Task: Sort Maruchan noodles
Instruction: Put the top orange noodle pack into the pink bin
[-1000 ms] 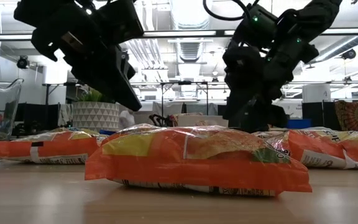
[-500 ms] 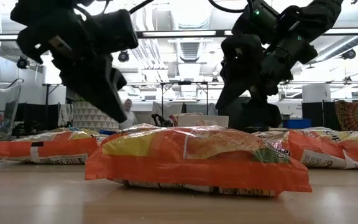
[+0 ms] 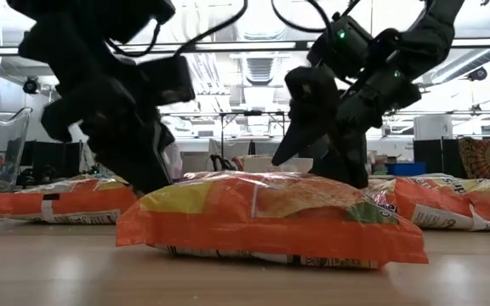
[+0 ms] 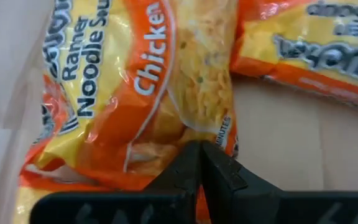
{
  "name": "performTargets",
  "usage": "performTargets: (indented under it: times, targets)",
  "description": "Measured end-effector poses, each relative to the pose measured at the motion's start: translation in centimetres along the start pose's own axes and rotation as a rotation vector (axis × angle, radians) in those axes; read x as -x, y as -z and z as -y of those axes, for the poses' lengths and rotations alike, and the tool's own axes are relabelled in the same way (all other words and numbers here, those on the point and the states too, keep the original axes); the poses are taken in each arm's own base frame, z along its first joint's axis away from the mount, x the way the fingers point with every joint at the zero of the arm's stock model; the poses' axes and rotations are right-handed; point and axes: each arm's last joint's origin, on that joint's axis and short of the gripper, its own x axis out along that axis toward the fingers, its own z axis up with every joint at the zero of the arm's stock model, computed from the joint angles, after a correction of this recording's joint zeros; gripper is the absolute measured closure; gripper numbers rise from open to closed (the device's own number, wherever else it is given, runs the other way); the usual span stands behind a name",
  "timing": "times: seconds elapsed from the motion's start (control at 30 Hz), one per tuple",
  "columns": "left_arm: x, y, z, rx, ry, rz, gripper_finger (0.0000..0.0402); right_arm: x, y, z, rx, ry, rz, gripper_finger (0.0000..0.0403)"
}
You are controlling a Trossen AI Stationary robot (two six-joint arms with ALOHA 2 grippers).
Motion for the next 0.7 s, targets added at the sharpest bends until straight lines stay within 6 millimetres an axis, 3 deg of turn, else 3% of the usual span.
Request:
performTargets:
  times: [0.27,0.7]
  targets:
    - [-1.3,0.3,0.1,0.040,-0.010,0.000,0.0401,-2.3,-0.5,0.0,0.030,-0.008,-0.019,0.0133]
    - [-1.2,0.2,-0.1,0.047,-0.033,0.012,0.0401,-4.1,-3.3,-3.5,0.230,-0.193,-0.036,0.0156]
